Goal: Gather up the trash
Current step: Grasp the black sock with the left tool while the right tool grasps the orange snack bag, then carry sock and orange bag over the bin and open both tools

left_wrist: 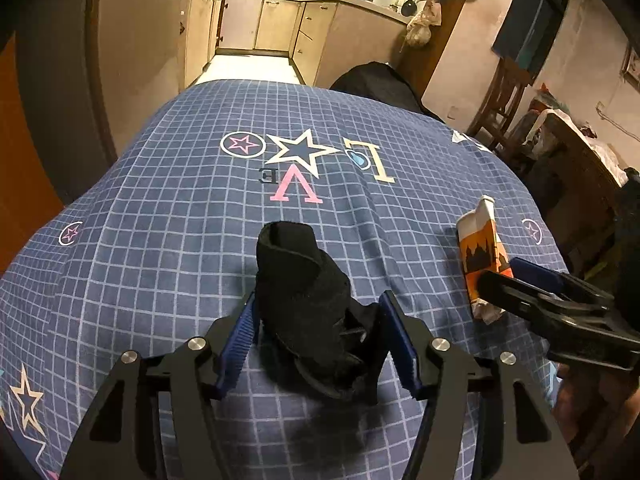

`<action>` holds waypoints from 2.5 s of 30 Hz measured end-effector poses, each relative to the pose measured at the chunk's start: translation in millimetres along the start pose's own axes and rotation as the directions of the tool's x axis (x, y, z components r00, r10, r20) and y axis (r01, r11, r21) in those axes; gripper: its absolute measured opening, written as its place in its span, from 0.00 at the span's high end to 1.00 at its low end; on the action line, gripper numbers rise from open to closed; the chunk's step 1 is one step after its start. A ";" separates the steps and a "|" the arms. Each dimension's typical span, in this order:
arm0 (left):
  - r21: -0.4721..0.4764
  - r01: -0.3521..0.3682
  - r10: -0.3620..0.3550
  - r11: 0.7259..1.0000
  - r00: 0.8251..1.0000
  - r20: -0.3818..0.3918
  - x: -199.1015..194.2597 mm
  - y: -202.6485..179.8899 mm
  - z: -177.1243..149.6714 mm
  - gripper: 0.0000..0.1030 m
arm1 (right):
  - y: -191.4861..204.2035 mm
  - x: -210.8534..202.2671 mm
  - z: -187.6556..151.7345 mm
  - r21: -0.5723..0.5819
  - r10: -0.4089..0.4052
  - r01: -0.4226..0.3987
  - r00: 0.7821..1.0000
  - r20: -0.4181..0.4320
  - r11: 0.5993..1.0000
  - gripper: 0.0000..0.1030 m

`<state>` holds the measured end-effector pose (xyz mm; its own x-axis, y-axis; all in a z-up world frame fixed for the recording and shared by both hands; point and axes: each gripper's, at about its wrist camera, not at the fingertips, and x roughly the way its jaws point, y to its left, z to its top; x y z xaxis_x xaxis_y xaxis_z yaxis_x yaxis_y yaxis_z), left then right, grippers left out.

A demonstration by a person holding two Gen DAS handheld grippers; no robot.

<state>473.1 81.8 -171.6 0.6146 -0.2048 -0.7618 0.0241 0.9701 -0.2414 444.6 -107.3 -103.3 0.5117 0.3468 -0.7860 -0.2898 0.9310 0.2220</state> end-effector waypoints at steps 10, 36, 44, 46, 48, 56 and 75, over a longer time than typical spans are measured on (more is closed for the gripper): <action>0.009 0.010 -0.011 1.000 0.999 0.051 -7.4 -13.8 -4.7 0.54 | -5.1 -28.0 -15.4 -0.023 -0.038 0.041 0.995 0.094 0.999 0.62; 0.304 0.240 -0.291 0.922 0.947 0.136 -118.0 -252.9 -41.6 0.54 | -93.3 -245.9 -101.1 0.069 -0.251 0.243 0.895 0.369 0.968 0.62; 0.386 0.331 -0.390 0.861 0.917 0.083 -126.3 -346.6 -46.3 0.54 | -148.7 -286.2 -124.5 0.165 -0.369 0.330 0.849 0.379 0.929 0.62; 0.402 0.347 -0.405 0.847 0.912 0.067 -126.2 -369.8 -50.3 0.54 | -165.2 -296.8 -131.8 0.192 -0.402 0.354 0.836 0.375 0.915 0.62; 0.417 0.363 -0.419 0.833 0.907 0.048 -124.8 -391.9 -54.7 0.54 | -177.8 -305.0 -138.8 0.213 -0.424 0.369 0.827 0.369 0.905 0.62; 0.495 0.404 -0.451 0.769 0.892 -0.026 -111.2 -484.4 -74.1 0.54 | -230.3 -325.2 -165.5 0.286 -0.480 0.402 0.822 0.306 0.870 0.62; 0.529 0.447 -0.380 0.721 0.894 -0.237 0.7 -571.8 -97.6 0.54 | -336.7 -296.8 -198.1 0.412 -0.408 0.351 0.911 0.057 0.841 0.61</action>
<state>382.8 -485.8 -92.8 0.3530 -0.5830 -0.7318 0.7092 0.6769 -0.1972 230.1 -546.3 -59.1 0.6304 -0.0575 -0.7741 0.2694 0.9515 0.1487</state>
